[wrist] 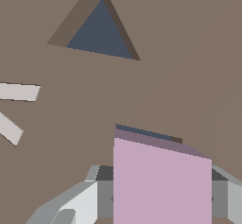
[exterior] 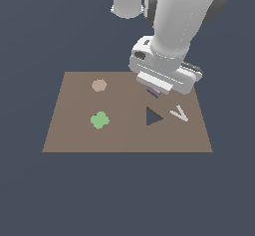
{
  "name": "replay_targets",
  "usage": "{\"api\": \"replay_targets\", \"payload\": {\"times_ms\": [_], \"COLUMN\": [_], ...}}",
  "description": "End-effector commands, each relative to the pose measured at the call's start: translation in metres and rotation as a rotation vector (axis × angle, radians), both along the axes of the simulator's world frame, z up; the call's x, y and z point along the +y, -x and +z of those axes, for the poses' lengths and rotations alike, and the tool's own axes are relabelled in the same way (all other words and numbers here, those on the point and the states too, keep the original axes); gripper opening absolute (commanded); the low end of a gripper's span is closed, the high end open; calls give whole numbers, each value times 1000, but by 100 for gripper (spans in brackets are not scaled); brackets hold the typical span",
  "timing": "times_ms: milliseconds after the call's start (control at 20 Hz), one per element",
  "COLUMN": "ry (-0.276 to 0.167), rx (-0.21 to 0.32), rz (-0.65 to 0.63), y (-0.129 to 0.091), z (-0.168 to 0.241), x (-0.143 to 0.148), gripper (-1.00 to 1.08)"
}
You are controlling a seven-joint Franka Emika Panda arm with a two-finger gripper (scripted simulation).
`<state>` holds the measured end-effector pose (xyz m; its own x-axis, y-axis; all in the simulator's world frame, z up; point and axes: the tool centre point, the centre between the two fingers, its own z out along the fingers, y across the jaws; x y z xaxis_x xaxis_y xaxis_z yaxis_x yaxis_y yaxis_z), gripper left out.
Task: Insert a designated object into the corresponding slot on a board.
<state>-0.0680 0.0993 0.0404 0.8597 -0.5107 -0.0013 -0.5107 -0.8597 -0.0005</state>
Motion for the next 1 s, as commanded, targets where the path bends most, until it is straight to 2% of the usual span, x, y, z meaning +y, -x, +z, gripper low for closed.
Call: {"api": "replay_targets", "payload": {"times_ms": [0, 550, 600, 950], "ry": [0, 0, 0, 0], "rx": [0, -1, -1, -1], "rz": [-3, 2, 2, 2], "y": [0, 0, 0, 0], "z": [0, -10, -10, -10], "x": [0, -1, -1, -1], "gripper": [-100, -100, 100, 100]}}
